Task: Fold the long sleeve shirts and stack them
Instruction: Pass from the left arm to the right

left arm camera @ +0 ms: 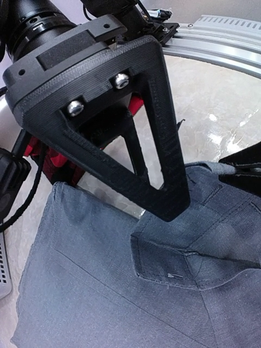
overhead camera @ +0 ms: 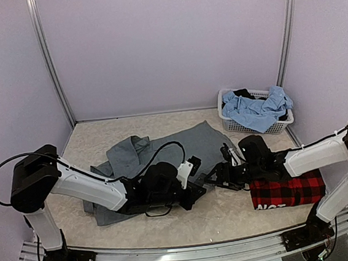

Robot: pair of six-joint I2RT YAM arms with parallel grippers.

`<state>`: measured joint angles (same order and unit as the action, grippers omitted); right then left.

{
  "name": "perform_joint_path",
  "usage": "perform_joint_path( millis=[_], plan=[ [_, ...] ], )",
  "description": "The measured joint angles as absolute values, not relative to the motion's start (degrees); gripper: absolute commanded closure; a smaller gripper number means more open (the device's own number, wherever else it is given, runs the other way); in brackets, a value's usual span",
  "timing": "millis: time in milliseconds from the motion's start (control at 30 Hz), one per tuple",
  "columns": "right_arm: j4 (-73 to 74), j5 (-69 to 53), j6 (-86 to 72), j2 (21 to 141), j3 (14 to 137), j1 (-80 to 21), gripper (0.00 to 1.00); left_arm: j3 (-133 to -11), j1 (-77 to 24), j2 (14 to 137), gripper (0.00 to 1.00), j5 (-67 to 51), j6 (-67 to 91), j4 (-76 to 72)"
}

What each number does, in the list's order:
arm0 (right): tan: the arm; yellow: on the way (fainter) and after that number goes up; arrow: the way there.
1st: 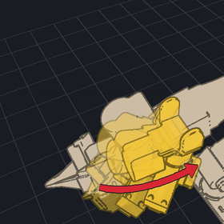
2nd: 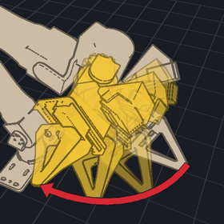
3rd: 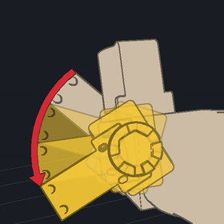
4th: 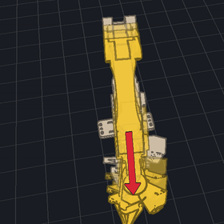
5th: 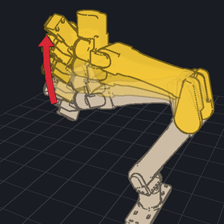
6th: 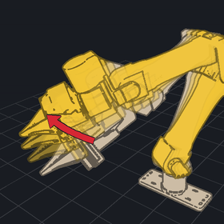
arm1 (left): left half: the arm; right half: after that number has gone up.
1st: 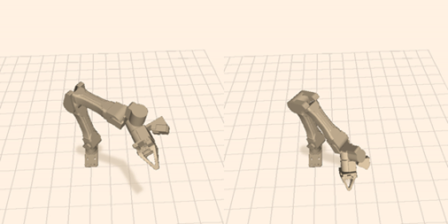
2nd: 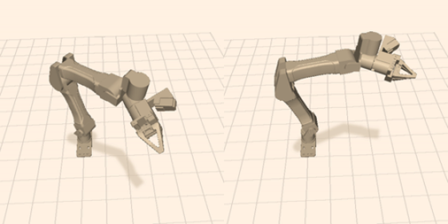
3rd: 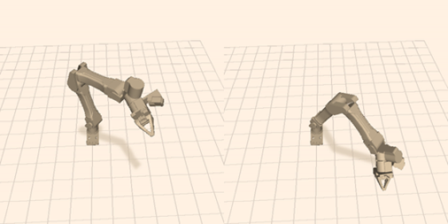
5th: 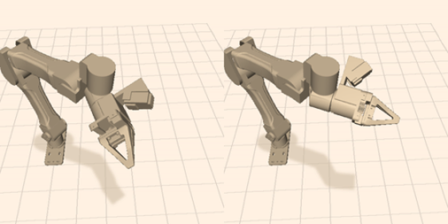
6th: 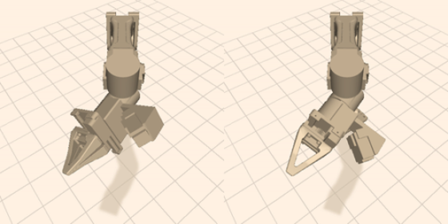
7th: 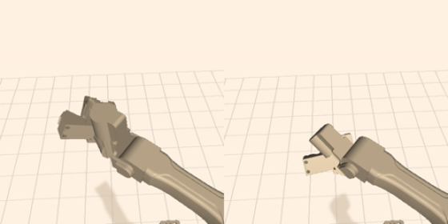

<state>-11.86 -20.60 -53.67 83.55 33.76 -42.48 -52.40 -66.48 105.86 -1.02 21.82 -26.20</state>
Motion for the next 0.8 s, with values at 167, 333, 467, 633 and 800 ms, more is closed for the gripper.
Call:
perform_joint_path(
  millis=[167, 333, 467, 633, 800],
  plan=[
    [-15.18, -22.94, -55.20, 85.65, 33.30, -43.00, 0.24, -52.38, -66.78, 105.93, 0.97, -0.78, 21.58, -26.20],
    [-19.49, -25.26, -56.77, 88.75, 32.08, -43.20, 0.28, -52.36, -67.57, 106.26, 0.90, -0.71, 20.99, -26.20],
    [-21.21, -26.17, -57.78, 90.15, 31.51, -43.55, 0.39, -52.31, -68.40, 106.67, 0.79, -0.99, 20.23, -26.15],
    [-22.90, -26.48, -58.17, 90.24, 30.50, -43.72, 0.65, -51.88, -69.17, 106.67, 0.69, -1.19, 19.53, -26.13],
    [-23.92, -26.39, -58.26, 90.26, 29.69, -43.72, 0.89, -51.09, -69.21, 106.65, 0.68, -1.17, 19.16, -26.09]
  ],
)
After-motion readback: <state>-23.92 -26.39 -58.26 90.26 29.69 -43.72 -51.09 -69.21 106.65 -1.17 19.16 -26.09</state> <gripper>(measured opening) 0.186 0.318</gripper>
